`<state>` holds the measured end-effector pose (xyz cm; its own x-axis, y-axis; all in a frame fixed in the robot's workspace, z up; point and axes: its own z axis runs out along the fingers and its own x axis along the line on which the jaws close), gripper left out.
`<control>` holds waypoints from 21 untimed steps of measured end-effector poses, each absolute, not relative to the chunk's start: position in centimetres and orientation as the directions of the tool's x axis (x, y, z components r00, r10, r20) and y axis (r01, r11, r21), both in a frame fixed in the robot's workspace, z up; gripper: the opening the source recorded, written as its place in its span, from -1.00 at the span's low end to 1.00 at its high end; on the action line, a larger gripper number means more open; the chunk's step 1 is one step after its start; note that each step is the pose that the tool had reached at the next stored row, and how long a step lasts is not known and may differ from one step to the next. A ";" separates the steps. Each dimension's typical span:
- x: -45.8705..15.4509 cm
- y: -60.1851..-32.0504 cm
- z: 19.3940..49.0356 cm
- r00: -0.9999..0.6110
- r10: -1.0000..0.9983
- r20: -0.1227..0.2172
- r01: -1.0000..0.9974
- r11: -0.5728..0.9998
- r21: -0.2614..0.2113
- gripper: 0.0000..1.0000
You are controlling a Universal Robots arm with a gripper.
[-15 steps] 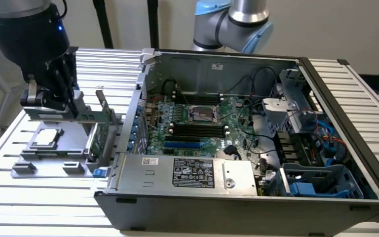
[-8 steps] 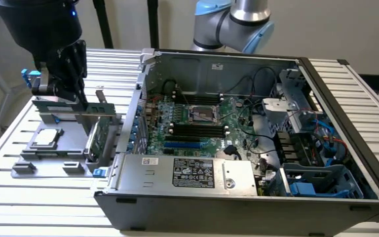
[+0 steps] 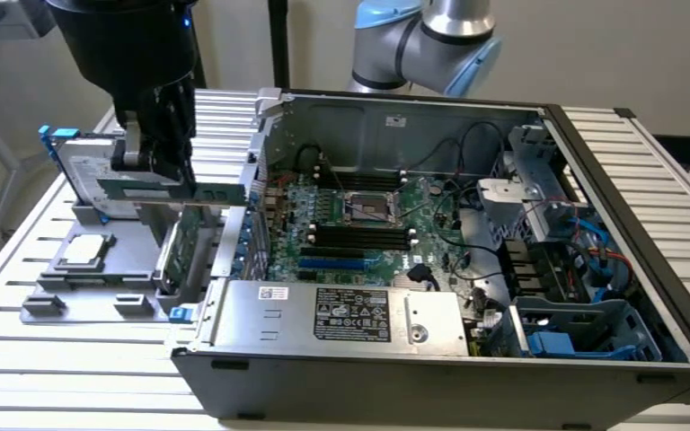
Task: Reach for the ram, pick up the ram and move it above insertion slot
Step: 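Pick up the ram and move it above insertion slot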
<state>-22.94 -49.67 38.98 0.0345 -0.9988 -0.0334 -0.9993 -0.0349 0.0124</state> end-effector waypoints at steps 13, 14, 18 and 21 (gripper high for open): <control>-17.0 -49.5 39.0 0.035 -0.997 -0.065 -0.999 -0.035 0.011 -0.73; -16.6 -49.5 39.0 0.035 -0.997 -0.067 -0.999 -0.035 0.011 -0.73; -14.8 -49.4 39.0 0.035 -0.997 -0.071 -0.999 -0.035 0.011 -0.73; -13.4 -49.3 39.0 0.035 -0.997 -0.071 -0.999 -0.035 0.011 -0.73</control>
<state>-13.41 -49.30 39.00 0.0345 -0.9969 -0.0711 -0.9993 -0.0354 0.0111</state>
